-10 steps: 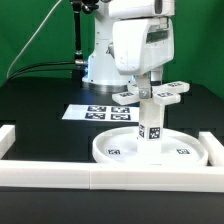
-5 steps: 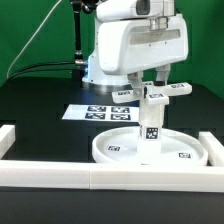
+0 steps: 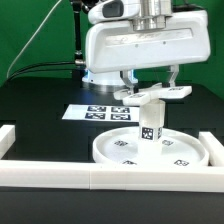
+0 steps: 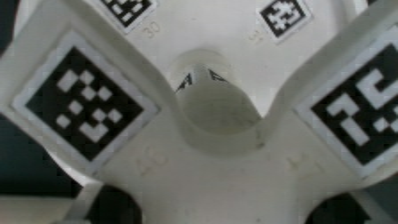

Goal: Assemble round table

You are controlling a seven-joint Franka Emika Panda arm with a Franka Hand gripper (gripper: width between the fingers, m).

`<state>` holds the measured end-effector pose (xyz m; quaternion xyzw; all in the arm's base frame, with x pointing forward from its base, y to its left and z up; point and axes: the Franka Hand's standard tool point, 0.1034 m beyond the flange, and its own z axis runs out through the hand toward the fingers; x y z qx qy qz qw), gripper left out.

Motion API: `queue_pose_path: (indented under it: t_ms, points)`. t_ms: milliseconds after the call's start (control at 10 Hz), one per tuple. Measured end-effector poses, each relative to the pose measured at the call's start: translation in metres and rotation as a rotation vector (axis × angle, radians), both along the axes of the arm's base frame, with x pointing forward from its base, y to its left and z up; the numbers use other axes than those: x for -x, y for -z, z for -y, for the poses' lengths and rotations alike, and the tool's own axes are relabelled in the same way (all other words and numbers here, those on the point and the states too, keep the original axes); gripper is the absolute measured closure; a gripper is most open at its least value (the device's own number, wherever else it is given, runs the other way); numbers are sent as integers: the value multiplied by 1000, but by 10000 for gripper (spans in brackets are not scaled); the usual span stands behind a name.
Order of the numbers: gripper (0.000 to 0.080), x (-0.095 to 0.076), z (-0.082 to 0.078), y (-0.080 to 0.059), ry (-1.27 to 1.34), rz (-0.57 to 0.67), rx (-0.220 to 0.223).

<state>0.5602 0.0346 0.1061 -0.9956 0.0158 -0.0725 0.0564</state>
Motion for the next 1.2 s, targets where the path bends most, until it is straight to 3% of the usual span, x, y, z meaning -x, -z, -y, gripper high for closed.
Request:
queue_pose_path:
  t_ms: [500, 1000, 1200]
  points:
    - [357, 1, 0, 0, 520, -72, -73]
    - [357, 2, -1, 0, 806, -108, -129]
    - [357, 2, -1, 0, 1003, -133, -176]
